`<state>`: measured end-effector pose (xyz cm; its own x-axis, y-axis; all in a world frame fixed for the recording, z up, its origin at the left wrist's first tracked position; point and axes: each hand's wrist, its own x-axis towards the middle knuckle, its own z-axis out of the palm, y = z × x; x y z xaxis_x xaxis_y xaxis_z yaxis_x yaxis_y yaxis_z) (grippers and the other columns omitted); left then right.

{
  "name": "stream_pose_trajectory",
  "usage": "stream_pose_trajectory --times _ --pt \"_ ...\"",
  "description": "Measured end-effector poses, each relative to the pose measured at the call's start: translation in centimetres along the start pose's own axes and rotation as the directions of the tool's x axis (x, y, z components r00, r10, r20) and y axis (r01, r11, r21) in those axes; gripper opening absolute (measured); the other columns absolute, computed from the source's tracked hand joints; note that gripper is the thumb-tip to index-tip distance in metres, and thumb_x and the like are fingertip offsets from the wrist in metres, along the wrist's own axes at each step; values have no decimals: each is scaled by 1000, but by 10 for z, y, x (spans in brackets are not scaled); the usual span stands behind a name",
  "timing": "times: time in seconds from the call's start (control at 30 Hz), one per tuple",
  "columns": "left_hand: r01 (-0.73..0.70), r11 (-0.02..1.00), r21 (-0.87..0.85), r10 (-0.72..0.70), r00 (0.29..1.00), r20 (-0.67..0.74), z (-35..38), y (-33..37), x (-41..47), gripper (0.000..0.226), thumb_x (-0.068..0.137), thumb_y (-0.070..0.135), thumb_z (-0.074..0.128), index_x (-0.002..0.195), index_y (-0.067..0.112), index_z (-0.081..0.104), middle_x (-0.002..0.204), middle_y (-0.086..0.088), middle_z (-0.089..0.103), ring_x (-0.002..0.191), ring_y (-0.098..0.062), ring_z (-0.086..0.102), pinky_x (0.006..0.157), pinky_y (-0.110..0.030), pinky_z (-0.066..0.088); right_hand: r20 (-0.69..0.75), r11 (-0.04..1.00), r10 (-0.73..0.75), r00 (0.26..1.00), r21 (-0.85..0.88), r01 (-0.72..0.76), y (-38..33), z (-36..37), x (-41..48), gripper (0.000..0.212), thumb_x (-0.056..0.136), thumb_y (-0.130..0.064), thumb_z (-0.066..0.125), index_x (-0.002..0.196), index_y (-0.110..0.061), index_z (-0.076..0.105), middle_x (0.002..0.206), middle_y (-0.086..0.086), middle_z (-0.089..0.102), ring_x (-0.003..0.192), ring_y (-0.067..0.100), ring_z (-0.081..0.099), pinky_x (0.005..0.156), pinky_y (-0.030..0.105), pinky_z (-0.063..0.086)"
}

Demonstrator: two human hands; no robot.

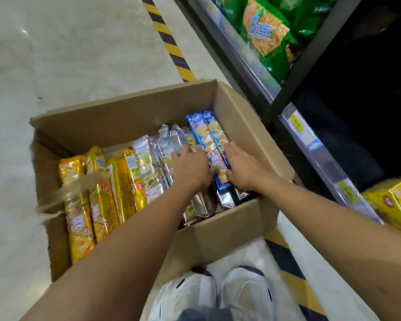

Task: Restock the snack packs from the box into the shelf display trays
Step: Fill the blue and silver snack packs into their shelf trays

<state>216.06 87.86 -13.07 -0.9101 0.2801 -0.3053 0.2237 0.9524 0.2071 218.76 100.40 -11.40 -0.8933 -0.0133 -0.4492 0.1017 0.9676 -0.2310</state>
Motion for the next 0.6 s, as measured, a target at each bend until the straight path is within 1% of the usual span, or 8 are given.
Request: stream_pose_trajectory --times 0.07,0.17,0.23,0.33,0.43,0.47,0.53,0.6 --pt "52 994 -95 -54 998 -20 10 -2 9 51 88 54 50 119 14 51 119 -10 56 129 -24 29 100 -42 25 -14 999 21 1000 41 -20 2 9 8 68 93 -12 49 149 -7 11 157 10 10 139 32 29 111 39 29" --pt "72 968 -238 -95 992 -83 25 -7 16 49 85 55 56 117 18 53 114 -5 56 124 -22 30 94 -39 24 -91 994 19 996 110 -9 5 17 16 63 89 -11 49 146 -4 22 152 11 25 137 31 33 110 39 30" --pt "73 944 -321 -112 988 -104 30 -10 17 49 82 54 60 116 19 52 112 -3 55 123 -20 31 91 -35 21 -118 987 40 992 159 -21 4 16 17 63 88 -10 51 146 -3 25 152 11 28 139 26 29 113 31 25" --pt "96 900 -425 -132 990 -57 29 -11 21 45 77 51 68 104 22 48 105 -1 54 119 -18 33 85 -31 18 -165 968 80 983 249 -37 4 10 17 55 87 -3 52 139 2 37 146 16 39 135 28 36 106 25 23" --pt "108 837 -536 -111 993 27 30 -16 27 55 61 52 78 90 26 39 99 1 60 117 -20 41 99 -35 29 -209 946 104 972 323 -32 2 8 17 55 86 -1 52 139 1 39 140 17 47 131 30 43 105 26 27" --pt "111 809 -577 -104 994 47 30 -18 28 59 55 52 80 89 28 38 94 3 61 113 -20 45 100 -36 31 -211 944 118 970 328 -43 1 9 18 56 86 -3 52 140 0 38 139 17 48 130 30 44 105 27 29" --pt "117 816 -567 -93 993 71 26 -19 26 64 56 49 83 98 28 38 90 5 59 112 -16 39 96 -33 28 -201 940 149 968 332 -76 0 11 21 55 87 -7 56 139 0 39 134 18 51 127 32 45 103 30 32" --pt "112 848 -518 -76 993 90 23 -22 26 59 59 48 83 97 31 42 101 1 59 119 -17 33 95 -34 25 -199 937 169 965 336 -95 0 12 23 48 85 -11 61 129 0 47 124 19 56 119 34 49 97 33 37"
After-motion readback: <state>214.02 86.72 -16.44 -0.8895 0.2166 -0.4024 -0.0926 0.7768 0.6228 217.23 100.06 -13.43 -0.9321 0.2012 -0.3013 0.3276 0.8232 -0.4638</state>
